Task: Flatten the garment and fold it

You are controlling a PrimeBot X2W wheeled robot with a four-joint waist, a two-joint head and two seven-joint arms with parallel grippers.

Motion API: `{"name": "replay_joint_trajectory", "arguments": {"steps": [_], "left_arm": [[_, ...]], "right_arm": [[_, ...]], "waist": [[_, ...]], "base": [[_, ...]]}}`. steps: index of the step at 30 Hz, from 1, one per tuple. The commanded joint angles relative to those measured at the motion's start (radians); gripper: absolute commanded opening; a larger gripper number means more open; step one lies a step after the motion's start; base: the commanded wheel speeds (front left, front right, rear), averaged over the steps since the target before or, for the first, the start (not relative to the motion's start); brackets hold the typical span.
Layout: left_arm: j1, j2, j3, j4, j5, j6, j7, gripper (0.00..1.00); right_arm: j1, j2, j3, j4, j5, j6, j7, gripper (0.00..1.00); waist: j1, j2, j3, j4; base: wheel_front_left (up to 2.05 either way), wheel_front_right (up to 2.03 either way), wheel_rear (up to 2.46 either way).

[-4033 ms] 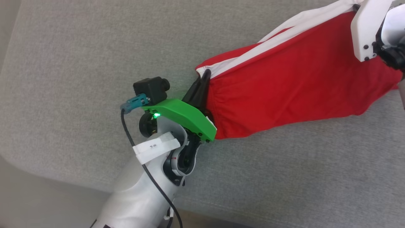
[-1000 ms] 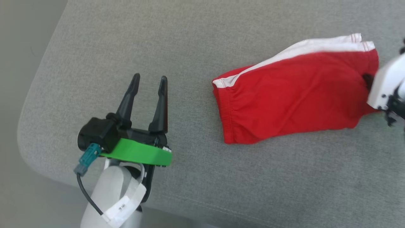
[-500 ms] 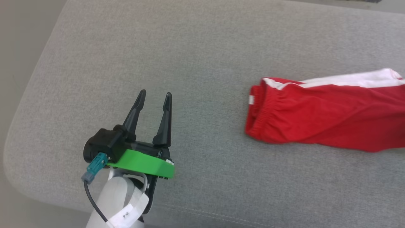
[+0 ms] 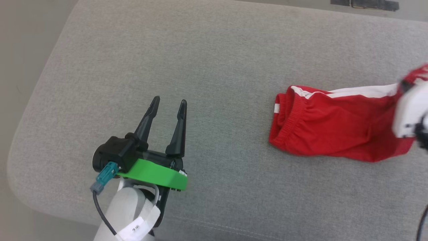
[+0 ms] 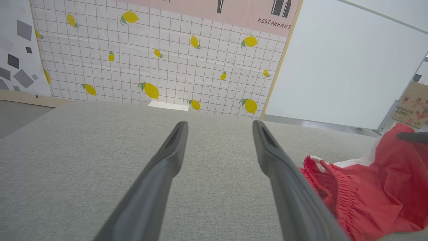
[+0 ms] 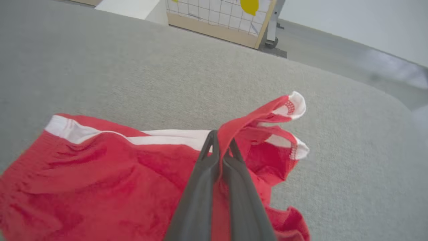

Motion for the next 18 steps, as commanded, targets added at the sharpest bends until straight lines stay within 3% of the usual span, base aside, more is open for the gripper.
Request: {"name": "replay_joint_trajectory", "arguments": {"steps": [1, 8, 13, 18], "left_arm": [[0.003, -0.002, -0.001, 0.004, -0.005, -0.005, -0.004, 1.0], [0.002, -0.002, -0.003, 0.006, -0.016, -0.006, -0.004, 1.0], [-0.005, -0.002, -0.016, 0.004, -0.028, -0.006, -0.004, 1.0], [-0.012, -0.002, -0.022, 0.004, -0.035, -0.006, -0.004, 1.0]], "right_arm": [[0.013, 0.006, 0.05, -0.036, 0.007, 0.003, 0.01, 0.0], [0.004, 0.016, 0.36, -0.159, 0.026, 0.003, 0.074, 0.0], [-0.014, 0.021, 0.5, -0.1, 0.06, 0.003, 0.104, 0.0], [-0.022, 0.023, 0.567, -0.022, 0.083, 0.003, 0.112, 0.0]], "waist": [[0.0, -0.0001, -0.001, 0.01], [0.0, -0.0001, 0.0, 0.037], [0.0, -0.0001, 0.008, 0.06], [0.0, -0.0001, 0.013, 0.071]], "base": [[0.0, 0.0, 0.0], [0.0, 0.0, 0.0], [0.0, 0.0, 0.0], [0.0, 0.0, 0.0]]}}
